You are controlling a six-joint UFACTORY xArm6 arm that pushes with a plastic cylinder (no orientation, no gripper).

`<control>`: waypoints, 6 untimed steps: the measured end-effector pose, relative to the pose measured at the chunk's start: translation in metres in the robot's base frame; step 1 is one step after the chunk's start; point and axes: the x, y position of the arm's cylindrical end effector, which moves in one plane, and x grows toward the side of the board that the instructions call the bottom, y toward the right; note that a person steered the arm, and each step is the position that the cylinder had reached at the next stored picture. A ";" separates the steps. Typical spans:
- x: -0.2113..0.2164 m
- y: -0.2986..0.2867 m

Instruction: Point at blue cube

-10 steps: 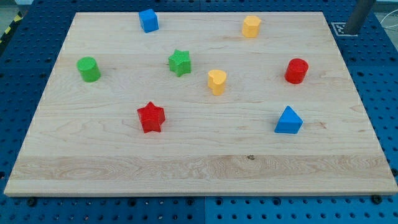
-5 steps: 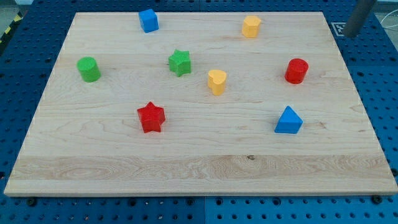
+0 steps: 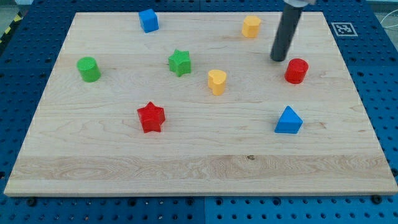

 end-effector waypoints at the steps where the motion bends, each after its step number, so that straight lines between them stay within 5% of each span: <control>1: -0.007 -0.045; 6: -0.056 -0.273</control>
